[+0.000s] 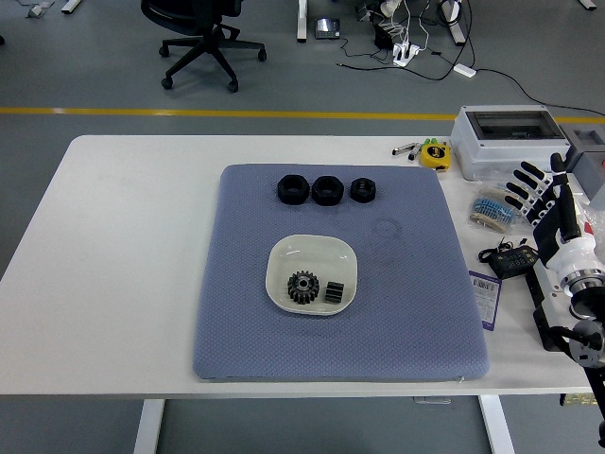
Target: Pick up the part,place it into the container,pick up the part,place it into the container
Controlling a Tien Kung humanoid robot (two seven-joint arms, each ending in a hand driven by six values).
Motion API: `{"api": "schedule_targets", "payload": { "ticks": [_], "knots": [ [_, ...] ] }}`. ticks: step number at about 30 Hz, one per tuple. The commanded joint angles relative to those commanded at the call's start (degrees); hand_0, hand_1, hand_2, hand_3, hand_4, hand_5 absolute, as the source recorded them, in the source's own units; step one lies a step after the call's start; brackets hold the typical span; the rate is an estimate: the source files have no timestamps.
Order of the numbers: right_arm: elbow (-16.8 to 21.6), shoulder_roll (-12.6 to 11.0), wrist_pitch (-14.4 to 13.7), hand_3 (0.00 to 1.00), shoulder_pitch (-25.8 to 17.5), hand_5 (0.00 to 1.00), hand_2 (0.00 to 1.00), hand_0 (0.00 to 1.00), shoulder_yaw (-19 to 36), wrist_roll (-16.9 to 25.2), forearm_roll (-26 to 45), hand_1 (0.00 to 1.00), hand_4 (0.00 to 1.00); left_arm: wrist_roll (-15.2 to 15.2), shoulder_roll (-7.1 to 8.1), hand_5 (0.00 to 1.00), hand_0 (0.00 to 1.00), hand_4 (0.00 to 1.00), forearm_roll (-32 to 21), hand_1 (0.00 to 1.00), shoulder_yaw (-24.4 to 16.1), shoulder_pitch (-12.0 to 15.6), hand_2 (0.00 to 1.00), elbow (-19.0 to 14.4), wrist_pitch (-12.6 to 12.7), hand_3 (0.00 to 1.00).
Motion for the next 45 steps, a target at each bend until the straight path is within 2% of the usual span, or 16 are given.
{"api": "schedule_targets", "payload": {
  "ticks": [8, 21, 39, 40, 45],
  "knots": [
    [0.10, 0.18, 3.05, 0.796, -0.69, 0.977, 0.823, 0.818, 1.72, 1.89, -1.93, 0.785, 0.998, -0.14, 0.09, 0.610, 0.689, 0.644, -0.57, 0.681, 0.33, -0.10, 0.701, -0.03, -0.03, 0.573],
    [0.24, 0.66, 4.16, 0.785, -1.85, 0.981, 0.797, 0.785, 3.48, 2.11, -3.39, 0.760, 0.998, -0.17, 0.16, 0.611, 0.688, 0.642, -0.66, 0.679, 0.58, -0.52, 0.699, -0.07, -0.06, 0.573],
    [0.15, 1.55, 3.26, 0.770, -1.56, 0.976, 0.759, 0.734, -0.03, 4.06, 0.53, 0.721, 0.998, -0.06, 0.04, 0.610, 0.688, 0.641, -0.66, 0.677, 0.50, -0.31, 0.692, -0.06, 0.08, 0.572],
    [0.23, 1.59, 2.87, 0.793, -1.50, 0.926, 0.747, 0.724, -0.34, 4.18, 0.79, 0.712, 0.998, -0.03, 0.04, 0.611, 0.688, 0.641, -0.59, 0.677, 0.48, -0.28, 0.692, -0.07, 0.08, 0.571],
    [0.36, 1.67, 2.14, 0.793, -1.74, 0.926, 0.747, 0.724, -0.69, 4.53, 2.10, 0.712, 0.998, 0.03, -0.05, 0.611, 0.688, 0.641, -0.62, 0.677, 0.39, -0.03, 0.692, -0.05, 0.14, 0.571]
  ]
}}
